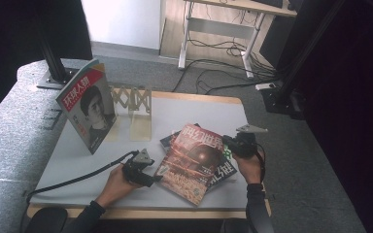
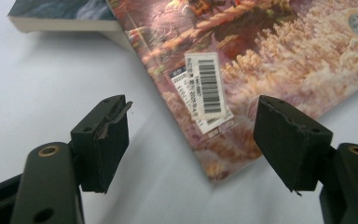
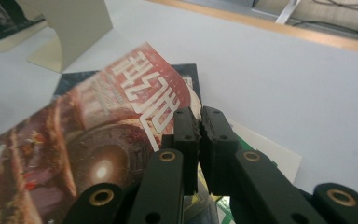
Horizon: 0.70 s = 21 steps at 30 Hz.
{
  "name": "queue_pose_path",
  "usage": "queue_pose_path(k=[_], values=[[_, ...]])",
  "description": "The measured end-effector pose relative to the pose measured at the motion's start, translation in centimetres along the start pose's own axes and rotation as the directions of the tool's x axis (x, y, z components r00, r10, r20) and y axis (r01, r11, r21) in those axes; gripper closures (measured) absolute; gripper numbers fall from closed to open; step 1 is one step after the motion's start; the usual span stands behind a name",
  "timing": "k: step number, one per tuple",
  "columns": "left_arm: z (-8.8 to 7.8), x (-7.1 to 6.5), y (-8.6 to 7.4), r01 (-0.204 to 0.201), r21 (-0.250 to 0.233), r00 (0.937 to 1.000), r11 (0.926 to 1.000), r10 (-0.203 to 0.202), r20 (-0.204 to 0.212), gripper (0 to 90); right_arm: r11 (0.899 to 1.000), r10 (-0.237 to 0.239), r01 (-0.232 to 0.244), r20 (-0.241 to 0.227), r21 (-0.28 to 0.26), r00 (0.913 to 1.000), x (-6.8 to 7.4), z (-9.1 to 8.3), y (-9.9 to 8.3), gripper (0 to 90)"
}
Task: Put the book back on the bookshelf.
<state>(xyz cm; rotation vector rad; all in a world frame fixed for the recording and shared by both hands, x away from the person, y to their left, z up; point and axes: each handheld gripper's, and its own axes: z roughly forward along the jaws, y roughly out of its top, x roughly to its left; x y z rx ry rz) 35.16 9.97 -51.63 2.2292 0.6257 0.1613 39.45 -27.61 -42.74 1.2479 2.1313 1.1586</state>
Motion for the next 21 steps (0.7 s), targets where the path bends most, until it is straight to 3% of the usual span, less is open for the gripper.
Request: queue_pose_path(k=[1,10,13,21], values=[[0.0,0.0,0.2,-0.007,-0.001,1.0000,1.0000,0.007,-0.001,25.9,1.000,-0.008,0.008,-0.003,-0.006,1.0000,0.2,-0.3,0.2,83.6],[-0.6,1.5,1.5,0.054,-0.078,0.9981,0.9955,-0.051,0.034,27.3,0.996,-0.066,0.064,-0.036,-0.060,0.9972,2.0,-2.8,1.8,83.7],[-0.6,1.2,2.5,0.006,-0.061,0.9999,0.9981,-0.005,0.015,27.6,0.994,-0.085,0.081,-0.046,-0.077,0.9953,2.7,-3.5,2.2,83.7],[-0.1,1.9,4.9,-0.017,-0.059,0.9997,0.9981,0.018,0.019,28.7,0.985,-0.143,0.136,-0.061,-0.109,0.9878,4.3,-5.4,3.1,83.4]])
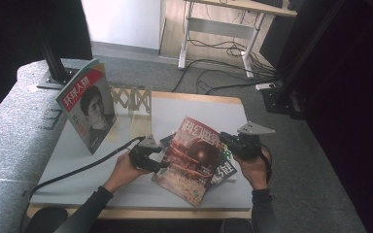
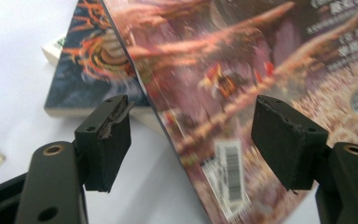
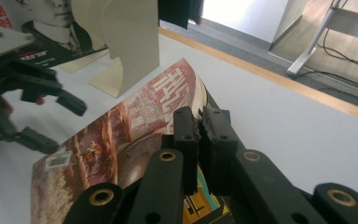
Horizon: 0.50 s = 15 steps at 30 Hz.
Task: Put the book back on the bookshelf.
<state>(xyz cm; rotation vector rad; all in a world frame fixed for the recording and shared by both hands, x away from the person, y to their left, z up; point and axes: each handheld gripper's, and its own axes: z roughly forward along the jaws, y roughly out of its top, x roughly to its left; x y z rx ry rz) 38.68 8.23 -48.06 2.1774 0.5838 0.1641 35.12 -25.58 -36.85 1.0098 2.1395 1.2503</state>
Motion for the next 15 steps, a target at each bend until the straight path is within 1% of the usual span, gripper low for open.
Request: queue_pose_path(k=[1,3,6,8,10,12,14,15], values=[[0.1,0.1,0.3,-0.008,-0.004,1.0000,1.0000,0.008,0.002,28.9,1.000,-0.005,0.005,-0.004,-0.003,1.0000,0.2,-0.2,0.1,83.4],[0.3,0.3,0.8,-0.007,-0.009,0.9999,0.9999,0.007,0.010,29.5,1.000,-0.017,0.017,-0.009,-0.007,0.9998,0.5,-0.4,0.4,83.3],[0.8,0.6,1.3,-0.017,0.004,0.9997,0.9998,0.017,0.015,29.9,0.999,-0.030,0.030,-0.016,-0.013,0.9994,0.8,-0.7,0.6,83.2],[1.2,1.1,1.4,0.000,0.004,0.9992,1.0000,0.000,0.041,30.3,0.999,-0.036,0.036,-0.021,-0.016,0.9991,0.9,-0.9,0.7,83.2],[1.6,1.4,1.4,0.006,0.019,0.9988,0.9998,-0.007,0.049,30.3,0.999,-0.041,0.041,-0.026,-0.020,0.9988,1.0,-1.0,0.7,83.1],[2.2,1.7,1.3,0.000,0.039,0.9973,0.9992,-0.003,0.074,30.7,0.999,-0.043,0.042,-0.032,-0.023,0.9986,1.1,-1.1,0.7,83.0],[2.6,1.9,1.3,0.016,0.039,0.9930,0.9991,-0.020,0.116,30.1,0.999,-0.047,0.046,-0.038,-0.027,0.9982,1.1,-1.1,0.8,83.0],[2.7,1.9,1.3,0.016,0.040,0.9912,0.9990,-0.022,0.130,30.7,0.998,-0.049,0.048,-0.039,-0.028,0.9980,1.1,-1.1,0.8,83.0]])
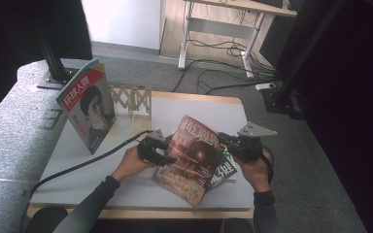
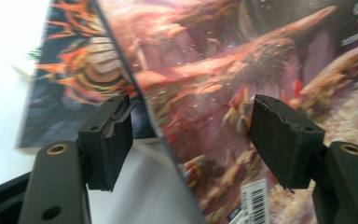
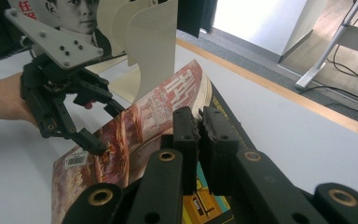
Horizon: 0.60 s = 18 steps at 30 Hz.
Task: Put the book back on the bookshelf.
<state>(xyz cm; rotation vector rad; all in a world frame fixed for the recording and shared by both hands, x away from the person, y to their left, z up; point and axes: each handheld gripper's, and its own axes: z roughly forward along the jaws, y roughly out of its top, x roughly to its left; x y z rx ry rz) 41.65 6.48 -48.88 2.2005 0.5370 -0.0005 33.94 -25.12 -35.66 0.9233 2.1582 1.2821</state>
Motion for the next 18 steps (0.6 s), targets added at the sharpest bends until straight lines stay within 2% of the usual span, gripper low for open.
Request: queue_pose_path(k=[3,10,15,18], values=[[0.1,0.0,0.0,0.000,0.011,0.9994,0.9999,0.000,0.034,36.6,1.000,-0.010,0.010,-0.003,0.000,0.9999,0.0,0.0,0.0,83.0],[-0.3,0.2,0.1,0.030,0.047,0.9987,0.9984,-0.032,0.040,46.2,1.000,-0.016,0.016,-0.016,-0.009,0.9998,0.2,0.1,0.2,82.7],[-0.9,0.1,0.0,0.014,0.040,0.9984,0.9991,-0.017,0.054,58.4,1.000,-0.019,0.019,-0.020,-0.014,0.9996,0.3,0.1,0.3,82.5],[-1.3,0.0,-0.1,-0.003,0.025,0.9967,0.9997,0.001,0.082,66.1,1.000,-0.018,0.018,-0.018,-0.015,0.9997,0.3,0.1,0.3,82.4]])
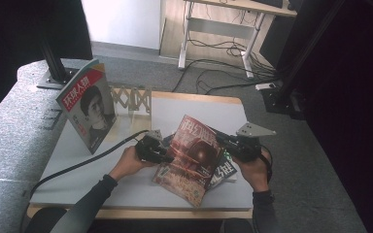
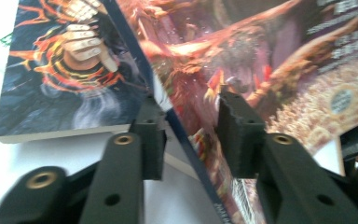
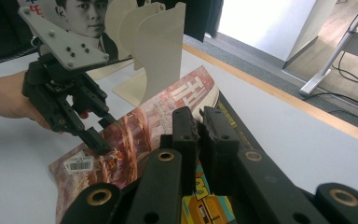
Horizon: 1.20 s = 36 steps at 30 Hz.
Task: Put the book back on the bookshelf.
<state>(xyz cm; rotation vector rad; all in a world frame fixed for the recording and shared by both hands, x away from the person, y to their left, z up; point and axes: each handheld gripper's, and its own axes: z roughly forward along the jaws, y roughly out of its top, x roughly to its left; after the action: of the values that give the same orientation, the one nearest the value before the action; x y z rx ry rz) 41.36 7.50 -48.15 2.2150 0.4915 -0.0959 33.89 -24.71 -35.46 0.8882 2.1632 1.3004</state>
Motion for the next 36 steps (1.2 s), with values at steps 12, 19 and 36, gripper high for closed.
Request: queue_pose_path(k=[12,19,36], values=[[-1.5,-1.4,-1.1,-0.061,-0.057,0.9981,0.9965,0.061,0.003,78.7,1.000,0.022,-0.021,0.030,-0.002,0.9993,-0.7,-0.7,-0.7,82.8],[-2.7,-2.1,-2.1,-0.074,-0.097,0.9970,0.9925,0.076,0.014,82.1,0.999,0.038,-0.038,0.047,-0.012,0.9982,-1.2,-0.9,-1.0,83.1],[-3.9,-3.5,-3.3,-0.128,-0.128,0.9914,0.9835,0.131,0.011,84.3,0.999,0.030,-0.029,0.050,-0.029,0.9983,-1.2,-1.0,-0.9,81.7]])
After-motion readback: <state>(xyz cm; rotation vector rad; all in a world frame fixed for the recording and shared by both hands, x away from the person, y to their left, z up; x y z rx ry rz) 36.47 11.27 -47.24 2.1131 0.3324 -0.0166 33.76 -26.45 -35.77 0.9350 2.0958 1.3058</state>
